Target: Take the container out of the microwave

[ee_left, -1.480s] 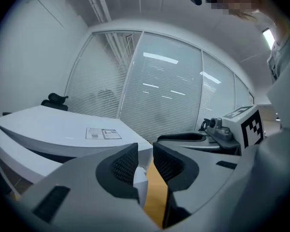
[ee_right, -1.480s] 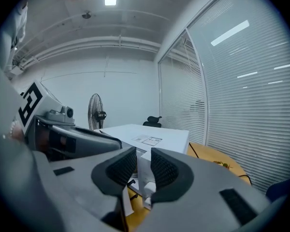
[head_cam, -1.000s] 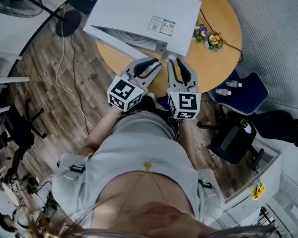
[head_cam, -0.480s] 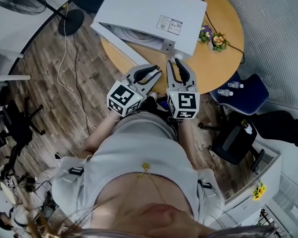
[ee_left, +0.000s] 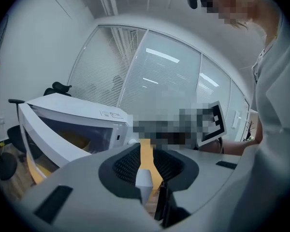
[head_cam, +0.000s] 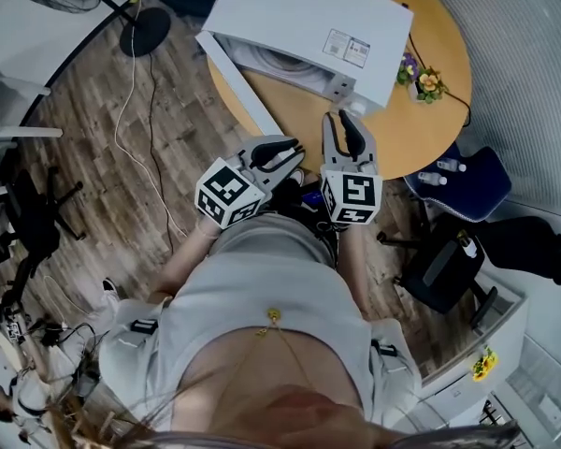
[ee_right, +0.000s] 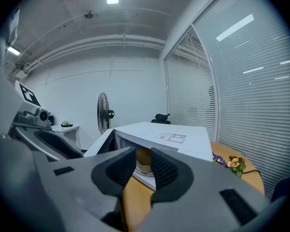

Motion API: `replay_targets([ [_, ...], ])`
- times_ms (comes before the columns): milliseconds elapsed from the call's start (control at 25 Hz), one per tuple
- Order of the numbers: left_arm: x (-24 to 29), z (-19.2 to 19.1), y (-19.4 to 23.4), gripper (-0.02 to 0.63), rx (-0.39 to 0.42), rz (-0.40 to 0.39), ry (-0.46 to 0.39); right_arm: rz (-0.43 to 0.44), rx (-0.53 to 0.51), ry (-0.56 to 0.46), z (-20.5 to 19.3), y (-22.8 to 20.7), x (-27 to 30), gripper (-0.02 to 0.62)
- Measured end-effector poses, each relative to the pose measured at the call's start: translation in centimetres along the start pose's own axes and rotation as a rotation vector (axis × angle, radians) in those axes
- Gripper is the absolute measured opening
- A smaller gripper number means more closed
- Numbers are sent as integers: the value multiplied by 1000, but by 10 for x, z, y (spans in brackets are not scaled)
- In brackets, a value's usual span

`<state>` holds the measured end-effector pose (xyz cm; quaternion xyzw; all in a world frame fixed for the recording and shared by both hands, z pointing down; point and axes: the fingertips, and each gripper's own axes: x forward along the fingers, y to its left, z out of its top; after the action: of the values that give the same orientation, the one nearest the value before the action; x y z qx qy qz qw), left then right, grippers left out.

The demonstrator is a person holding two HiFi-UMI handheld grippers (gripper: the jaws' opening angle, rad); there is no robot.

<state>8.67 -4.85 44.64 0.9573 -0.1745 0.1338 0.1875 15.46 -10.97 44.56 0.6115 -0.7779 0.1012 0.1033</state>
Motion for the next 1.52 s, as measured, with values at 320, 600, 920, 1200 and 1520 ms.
replay_targets([
  [320,-35,-12,7,97,-16,58,15,53,-11,16,-2,27,11,103],
  [600,-66,-25,14,92,-10,141,18,113,-23,14,2,52,23,103],
  [920,-107,-37,30,91,-23,263,27,173,-50,23,3,78,31,103],
  [1200,-131,-49,46,91,-23,308,81,210,-58,24,3,98,38,103],
  [1520,-166,-59,63,84,-186,424,-10,253,-45,25,5,118,42,103],
])
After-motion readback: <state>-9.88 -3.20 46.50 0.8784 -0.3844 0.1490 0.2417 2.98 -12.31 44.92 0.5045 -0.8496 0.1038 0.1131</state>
